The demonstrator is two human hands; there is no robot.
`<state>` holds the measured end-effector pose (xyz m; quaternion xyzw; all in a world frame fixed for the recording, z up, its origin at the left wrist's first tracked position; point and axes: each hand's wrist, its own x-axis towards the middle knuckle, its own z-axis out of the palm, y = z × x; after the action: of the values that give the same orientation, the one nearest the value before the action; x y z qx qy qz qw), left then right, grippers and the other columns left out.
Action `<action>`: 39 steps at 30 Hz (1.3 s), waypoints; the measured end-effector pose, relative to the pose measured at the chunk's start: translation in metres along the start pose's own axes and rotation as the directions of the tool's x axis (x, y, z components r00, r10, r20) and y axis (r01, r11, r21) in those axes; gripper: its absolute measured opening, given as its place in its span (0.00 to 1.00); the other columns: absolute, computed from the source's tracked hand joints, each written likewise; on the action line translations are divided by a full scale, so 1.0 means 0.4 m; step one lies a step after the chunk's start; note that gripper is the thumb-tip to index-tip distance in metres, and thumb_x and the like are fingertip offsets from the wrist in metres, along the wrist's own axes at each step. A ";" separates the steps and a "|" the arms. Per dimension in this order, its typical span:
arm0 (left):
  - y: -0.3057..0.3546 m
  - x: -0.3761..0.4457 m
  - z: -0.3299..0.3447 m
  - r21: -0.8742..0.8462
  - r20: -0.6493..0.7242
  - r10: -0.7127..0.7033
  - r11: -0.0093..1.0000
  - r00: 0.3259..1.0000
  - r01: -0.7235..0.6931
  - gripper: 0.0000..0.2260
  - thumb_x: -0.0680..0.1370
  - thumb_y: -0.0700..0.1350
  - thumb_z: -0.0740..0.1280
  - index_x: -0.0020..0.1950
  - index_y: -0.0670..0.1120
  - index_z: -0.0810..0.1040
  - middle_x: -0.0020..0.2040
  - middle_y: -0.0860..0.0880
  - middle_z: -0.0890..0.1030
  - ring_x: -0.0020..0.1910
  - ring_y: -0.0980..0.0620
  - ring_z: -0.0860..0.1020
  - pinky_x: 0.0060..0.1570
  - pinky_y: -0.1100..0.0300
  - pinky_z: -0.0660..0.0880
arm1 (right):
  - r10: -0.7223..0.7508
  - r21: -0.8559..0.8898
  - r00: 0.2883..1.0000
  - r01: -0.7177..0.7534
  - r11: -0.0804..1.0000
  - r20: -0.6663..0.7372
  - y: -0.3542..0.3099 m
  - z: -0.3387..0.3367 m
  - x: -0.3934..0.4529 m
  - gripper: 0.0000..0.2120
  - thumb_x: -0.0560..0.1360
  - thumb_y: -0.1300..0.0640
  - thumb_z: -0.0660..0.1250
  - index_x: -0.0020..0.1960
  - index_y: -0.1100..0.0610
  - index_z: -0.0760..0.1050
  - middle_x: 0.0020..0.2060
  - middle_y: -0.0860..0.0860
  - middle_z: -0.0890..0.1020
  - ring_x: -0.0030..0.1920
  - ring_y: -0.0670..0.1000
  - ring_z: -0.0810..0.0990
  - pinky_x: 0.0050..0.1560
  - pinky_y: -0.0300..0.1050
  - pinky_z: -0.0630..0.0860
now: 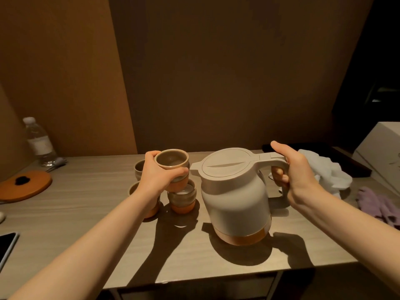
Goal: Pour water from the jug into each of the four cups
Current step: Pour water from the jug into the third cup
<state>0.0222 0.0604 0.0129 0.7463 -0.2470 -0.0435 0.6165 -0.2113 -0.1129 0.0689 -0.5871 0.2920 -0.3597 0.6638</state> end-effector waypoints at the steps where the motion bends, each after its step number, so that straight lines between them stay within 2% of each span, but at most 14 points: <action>1: -0.006 -0.017 -0.006 -0.003 0.001 0.003 1.000 1.000 -0.003 0.38 0.58 0.48 0.82 0.62 0.52 0.66 0.55 0.53 0.74 0.56 0.52 0.74 0.46 0.60 0.75 | 0.002 -0.001 1.000 -0.002 1.000 0.003 0.001 0.000 -0.008 0.26 0.74 0.44 0.67 0.21 0.53 0.70 0.18 0.48 0.67 0.18 0.45 0.62 0.20 0.36 0.60; 7: -0.044 -0.103 -0.036 -0.009 -0.012 -0.035 0.999 0.999 0.035 0.40 0.57 0.48 0.83 0.63 0.53 0.66 0.53 0.56 0.74 0.53 0.55 0.74 0.40 0.65 0.71 | 0.008 -0.029 1.000 -0.008 1.000 0.009 0.007 0.002 -0.044 0.26 0.75 0.43 0.66 0.21 0.53 0.70 0.17 0.47 0.67 0.17 0.44 0.62 0.21 0.36 0.60; 11: -0.061 -0.149 -0.053 0.019 -0.005 -0.033 0.999 0.999 0.033 0.41 0.56 0.47 0.83 0.63 0.54 0.66 0.55 0.56 0.74 0.56 0.53 0.74 0.51 0.56 0.76 | 0.005 -0.041 1.000 -0.004 0.999 0.014 0.011 0.007 -0.052 0.26 0.75 0.43 0.66 0.22 0.53 0.70 0.18 0.48 0.67 0.18 0.44 0.62 0.20 0.36 0.60; 17: -0.070 -0.189 -0.072 0.030 0.036 0.018 0.999 0.999 -0.019 0.39 0.55 0.45 0.83 0.60 0.56 0.66 0.53 0.60 0.73 0.51 0.61 0.74 0.41 0.70 0.70 | -0.003 -0.043 0.999 0.004 0.999 0.036 0.019 0.019 -0.052 0.26 0.74 0.43 0.67 0.21 0.53 0.71 0.17 0.47 0.67 0.17 0.44 0.61 0.19 0.35 0.59; 20: -0.076 -0.196 -0.081 0.081 0.065 0.042 0.996 0.997 -0.047 0.38 0.55 0.45 0.83 0.59 0.56 0.67 0.51 0.63 0.71 0.50 0.62 0.73 0.37 0.72 0.70 | 0.006 -0.051 0.999 -0.004 0.999 0.040 0.024 0.027 -0.053 0.25 0.74 0.43 0.68 0.21 0.53 0.71 0.17 0.47 0.67 0.17 0.45 0.61 0.19 0.35 0.59; 27: -0.075 -0.198 -0.096 0.258 0.163 0.073 0.959 0.984 -0.114 0.39 0.55 0.48 0.82 0.60 0.57 0.66 0.51 0.64 0.71 0.51 0.59 0.73 0.41 0.70 0.70 | 0.017 -0.108 0.999 -0.011 0.994 0.048 0.034 0.043 -0.060 0.26 0.74 0.43 0.67 0.20 0.53 0.71 0.18 0.48 0.66 0.19 0.45 0.62 0.20 0.36 0.58; 29: -0.066 -0.198 -0.098 0.315 0.185 0.095 0.937 0.978 -0.151 0.39 0.55 0.49 0.82 0.60 0.58 0.66 0.52 0.62 0.72 0.52 0.57 0.74 0.41 0.70 0.69 | 0.024 -0.120 0.999 -0.019 0.993 0.041 0.034 0.047 -0.063 0.27 0.74 0.43 0.67 0.20 0.53 0.71 0.18 0.48 0.66 0.20 0.46 0.62 0.22 0.38 0.58; 33: -0.045 -0.195 -0.100 0.404 0.209 0.151 0.886 0.966 -0.226 0.39 0.55 0.50 0.82 0.60 0.58 0.65 0.55 0.58 0.73 0.56 0.54 0.72 0.47 0.61 0.72 | 0.041 -0.127 0.999 -0.036 0.991 0.032 0.039 0.052 -0.067 0.27 0.74 0.43 0.67 0.20 0.53 0.71 0.18 0.49 0.67 0.20 0.46 0.63 0.24 0.39 0.59; 36: -0.026 -0.191 -0.103 0.434 0.225 0.159 0.867 0.961 -0.245 0.39 0.55 0.50 0.82 0.59 0.59 0.64 0.55 0.57 0.74 0.55 0.54 0.72 0.48 0.59 0.74 | 0.044 -0.128 0.998 -0.038 0.991 0.044 0.043 0.055 -0.069 0.26 0.74 0.43 0.67 0.21 0.53 0.71 0.18 0.48 0.67 0.19 0.45 0.63 0.24 0.38 0.59; 39: -0.009 -0.186 -0.107 0.439 0.237 0.156 0.863 0.959 -0.249 0.40 0.55 0.49 0.82 0.61 0.58 0.65 0.55 0.56 0.75 0.55 0.52 0.74 0.49 0.52 0.79 | 0.041 -0.140 0.997 -0.033 0.990 0.058 0.043 0.058 -0.069 0.26 0.74 0.42 0.66 0.21 0.52 0.71 0.18 0.48 0.67 0.20 0.45 0.63 0.25 0.39 0.60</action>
<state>-0.0259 0.1306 0.0019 0.8340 -0.3861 0.0096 0.3941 -0.2063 -0.0761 0.0543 -0.6370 0.3066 -0.3081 0.6366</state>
